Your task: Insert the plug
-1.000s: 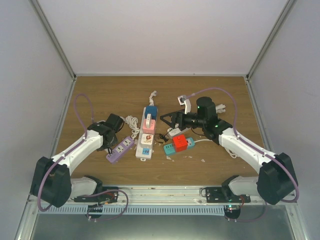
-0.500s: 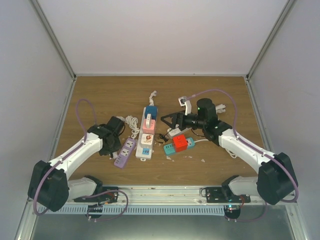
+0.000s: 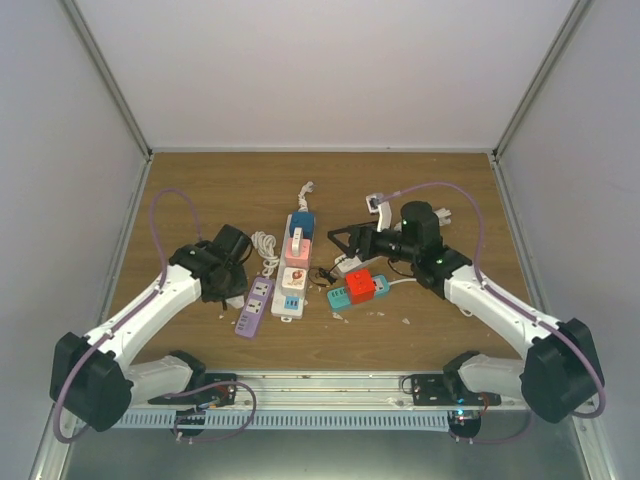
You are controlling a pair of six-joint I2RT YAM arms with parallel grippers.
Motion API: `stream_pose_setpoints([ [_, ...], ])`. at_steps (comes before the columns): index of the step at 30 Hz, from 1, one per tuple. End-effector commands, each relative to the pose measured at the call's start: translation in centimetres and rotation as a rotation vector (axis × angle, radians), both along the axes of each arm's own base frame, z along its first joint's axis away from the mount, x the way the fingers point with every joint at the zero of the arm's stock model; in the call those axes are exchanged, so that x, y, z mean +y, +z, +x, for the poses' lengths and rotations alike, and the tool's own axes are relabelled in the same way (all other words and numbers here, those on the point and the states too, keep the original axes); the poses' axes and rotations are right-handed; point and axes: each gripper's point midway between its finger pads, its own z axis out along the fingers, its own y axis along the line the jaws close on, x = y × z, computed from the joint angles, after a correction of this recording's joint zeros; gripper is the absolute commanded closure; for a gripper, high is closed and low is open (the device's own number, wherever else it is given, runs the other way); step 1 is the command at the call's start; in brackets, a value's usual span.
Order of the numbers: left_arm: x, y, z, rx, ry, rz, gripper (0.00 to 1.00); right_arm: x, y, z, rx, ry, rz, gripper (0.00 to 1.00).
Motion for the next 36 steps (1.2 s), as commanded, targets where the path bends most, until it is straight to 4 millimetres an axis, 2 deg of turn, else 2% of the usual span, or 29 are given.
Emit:
stream_pose_setpoints([
  [1,-2.1,1.6,1.2,-0.045,-0.178,0.006,1.0,-1.4,1.0,0.8,-0.047,-0.084,0.001,0.1],
  [7,-5.3,2.5,1.9,-0.166,-0.32,-0.037,1.0,-1.2,0.3,0.8,-0.026,-0.08,0.004,0.1],
  [11,-6.4,2.9,2.3,-0.277,-0.37,-0.043,1.0,-1.2,0.2,0.7,-0.023,-0.077,0.007,0.1],
  [19,-5.5,1.9,1.9,-0.298,-0.339,0.027,1.0,-1.3,0.2,0.7,-0.026,-0.078,0.0,0.1],
  [25,-5.5,0.3,0.7,-0.186,-0.336,0.063,1.0,-1.3,0.1,0.6,-0.022,-0.079,-0.003,0.1],
  [30,-5.3,0.2,-0.2,-0.138,-0.322,0.104,1.0,-1.2,0.0,0.6,-0.017,-0.074,-0.002,0.1],
  [36,-5.2,0.0,-0.4,-0.142,-0.327,0.129,1.0,-1.1,0.0,0.6,-0.02,-0.068,-0.001,0.1],
])
